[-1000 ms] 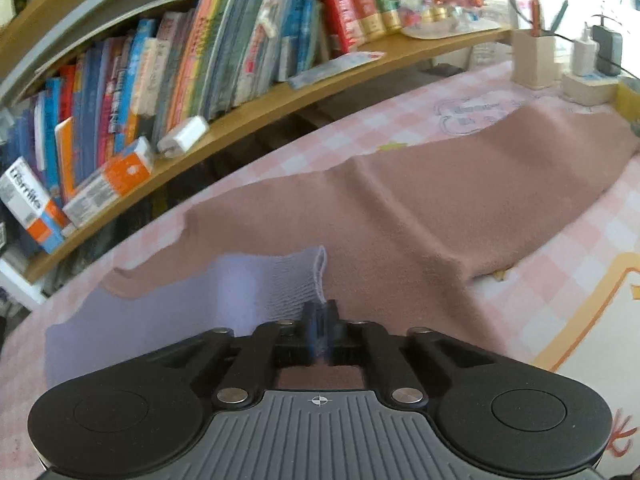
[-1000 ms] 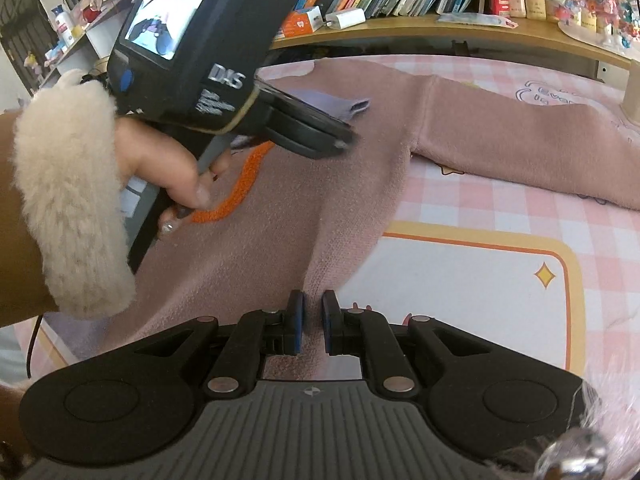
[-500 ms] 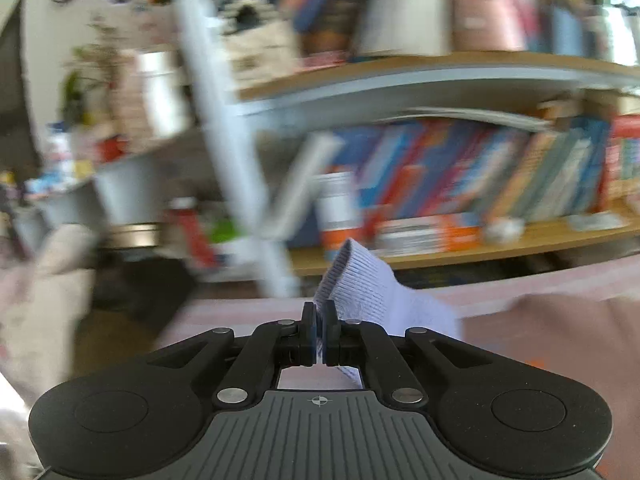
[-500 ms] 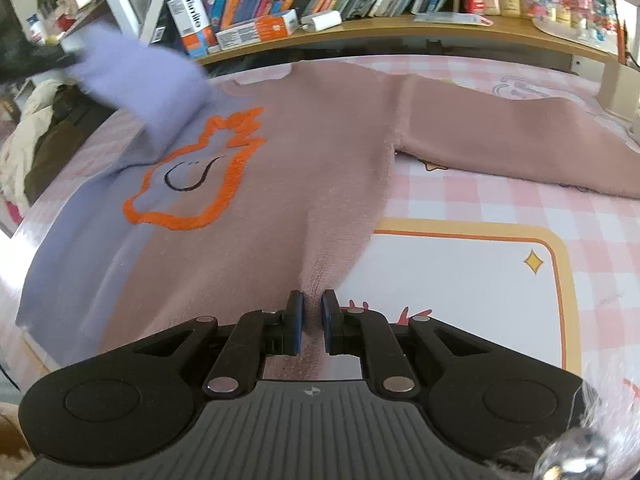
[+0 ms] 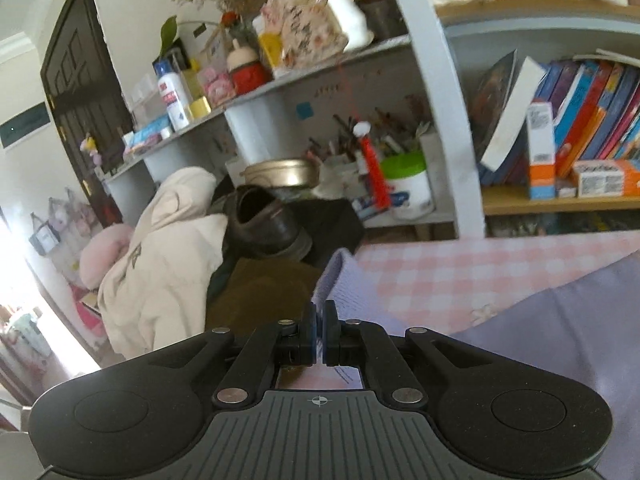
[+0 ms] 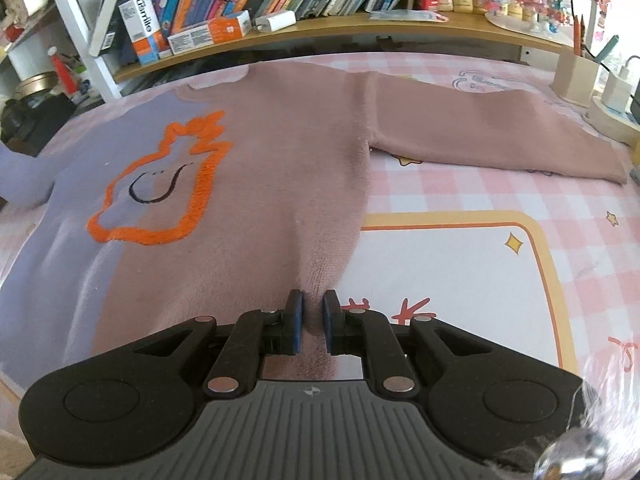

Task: Fold clothes

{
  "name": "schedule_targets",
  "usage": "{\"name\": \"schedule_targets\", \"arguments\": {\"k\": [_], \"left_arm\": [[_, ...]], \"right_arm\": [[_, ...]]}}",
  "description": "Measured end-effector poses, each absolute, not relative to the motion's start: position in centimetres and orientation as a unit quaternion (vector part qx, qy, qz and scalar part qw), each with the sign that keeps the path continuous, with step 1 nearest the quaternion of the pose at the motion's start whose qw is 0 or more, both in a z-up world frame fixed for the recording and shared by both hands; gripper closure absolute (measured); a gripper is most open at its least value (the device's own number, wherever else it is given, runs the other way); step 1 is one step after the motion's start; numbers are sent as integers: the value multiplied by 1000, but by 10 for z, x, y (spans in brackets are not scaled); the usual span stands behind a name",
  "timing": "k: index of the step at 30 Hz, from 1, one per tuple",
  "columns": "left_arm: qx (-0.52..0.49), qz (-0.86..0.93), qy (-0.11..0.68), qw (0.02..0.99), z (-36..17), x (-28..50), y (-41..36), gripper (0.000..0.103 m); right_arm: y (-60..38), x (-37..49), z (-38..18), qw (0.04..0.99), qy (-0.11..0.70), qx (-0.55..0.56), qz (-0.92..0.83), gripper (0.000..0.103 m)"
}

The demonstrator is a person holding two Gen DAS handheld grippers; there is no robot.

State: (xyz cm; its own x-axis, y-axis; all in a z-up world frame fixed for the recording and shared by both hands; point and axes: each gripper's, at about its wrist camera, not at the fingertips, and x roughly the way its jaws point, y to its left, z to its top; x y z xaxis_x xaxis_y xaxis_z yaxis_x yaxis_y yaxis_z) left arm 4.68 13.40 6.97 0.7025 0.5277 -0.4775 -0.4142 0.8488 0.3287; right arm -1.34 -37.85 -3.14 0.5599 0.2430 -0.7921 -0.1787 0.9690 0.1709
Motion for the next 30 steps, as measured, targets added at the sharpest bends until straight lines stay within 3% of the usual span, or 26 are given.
{"name": "schedule_targets", "arguments": {"k": [8, 12, 14, 16, 23, 25, 27, 28, 30], "left_arm": [[86, 271, 298, 912, 59, 49, 150, 98], [82, 281, 316, 903, 56, 43, 153, 89], [76, 295, 315, 899, 58, 34, 153, 72], [57, 296, 310, 902, 60, 20, 148, 66], [-48, 143, 346, 926, 31, -36, 78, 65], [-70, 105, 371, 920, 15, -46, 59, 65], [-95, 78, 391, 912, 1, -53, 46, 58], [-107, 69, 399, 908, -5, -56, 42, 49], [-123, 67, 406, 903, -12, -60, 40, 46]], "right_arm": [[-374, -13, -31, 883, 458, 36, 101, 92], [-374, -13, -30, 882, 458, 34, 103, 92], [-375, -13, -30, 882, 458, 34, 106, 92], [-376, -13, -31, 882, 457, 33, 110, 92], [-378, -12, -30, 879, 461, 35, 117, 92], [-381, -11, -28, 877, 465, 47, 115, 87], [-385, -12, -25, 875, 467, 60, 117, 85], [-387, -14, -24, 873, 469, 64, 121, 82], [-390, -18, -22, 869, 473, 71, 126, 80]]}}
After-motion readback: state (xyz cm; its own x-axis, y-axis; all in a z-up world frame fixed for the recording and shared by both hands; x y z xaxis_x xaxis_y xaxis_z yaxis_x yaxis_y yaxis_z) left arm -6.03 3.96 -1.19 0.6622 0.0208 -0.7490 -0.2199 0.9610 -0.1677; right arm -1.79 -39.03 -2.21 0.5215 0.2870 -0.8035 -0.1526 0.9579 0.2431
